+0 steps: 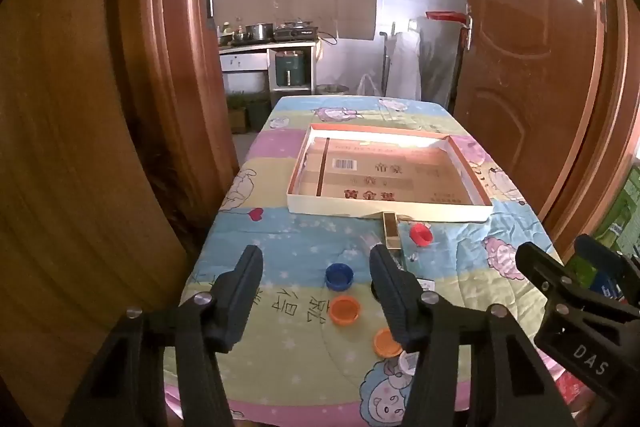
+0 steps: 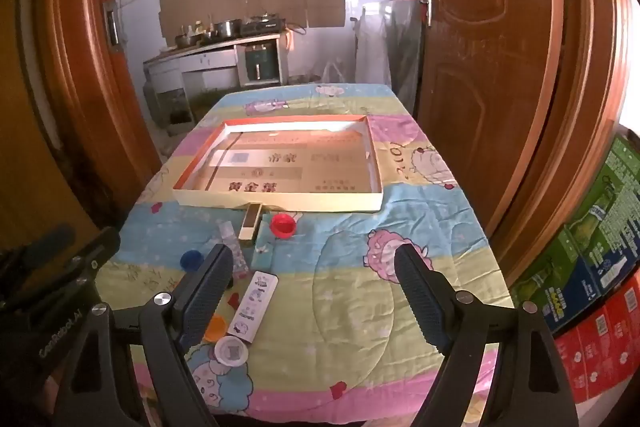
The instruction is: Organize rigid objects
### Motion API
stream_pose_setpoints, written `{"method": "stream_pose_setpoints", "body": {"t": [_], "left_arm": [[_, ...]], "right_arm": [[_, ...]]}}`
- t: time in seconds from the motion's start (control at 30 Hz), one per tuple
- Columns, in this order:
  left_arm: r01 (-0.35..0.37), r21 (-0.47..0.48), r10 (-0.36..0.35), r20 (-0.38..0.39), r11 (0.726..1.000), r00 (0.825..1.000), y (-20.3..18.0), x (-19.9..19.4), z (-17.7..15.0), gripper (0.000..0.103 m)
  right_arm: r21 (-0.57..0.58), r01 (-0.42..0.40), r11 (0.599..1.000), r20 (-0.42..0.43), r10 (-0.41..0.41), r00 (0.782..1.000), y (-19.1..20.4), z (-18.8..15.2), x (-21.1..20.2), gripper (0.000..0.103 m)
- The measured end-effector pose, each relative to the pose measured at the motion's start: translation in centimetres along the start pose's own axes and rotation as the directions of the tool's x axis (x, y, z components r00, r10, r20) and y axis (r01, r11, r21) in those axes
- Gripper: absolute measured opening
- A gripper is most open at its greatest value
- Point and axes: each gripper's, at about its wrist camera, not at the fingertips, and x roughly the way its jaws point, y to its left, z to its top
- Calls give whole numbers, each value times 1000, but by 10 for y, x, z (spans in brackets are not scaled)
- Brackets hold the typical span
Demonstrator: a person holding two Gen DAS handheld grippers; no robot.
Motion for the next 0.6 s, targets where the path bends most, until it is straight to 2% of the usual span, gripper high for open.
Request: {"method": "stream_pose_setpoints", "body": {"t": [0.23, 0.3, 0.47, 0.6], "left_arm": [[13, -17, -13, 10, 1000, 1000, 0, -2, 1, 55], [9, -13, -9, 14, 1000, 1000, -3, -4, 4, 55], [-4, -9, 4, 27, 1000, 1000, -10, -7, 2, 55], [2, -15, -2, 43, 1000, 999, -6, -15, 3, 55]], "right_arm": [[-5, -4, 1000, -1, 4, 1000, 0, -7, -4, 84], [-10, -6, 1000, -7, 6, 1000, 1, 3, -2, 84], [-15, -9, 1000, 3, 9, 1000, 5, 9, -8, 84], [-12, -14, 1000, 29, 15, 999, 4, 1, -14, 84]]}}
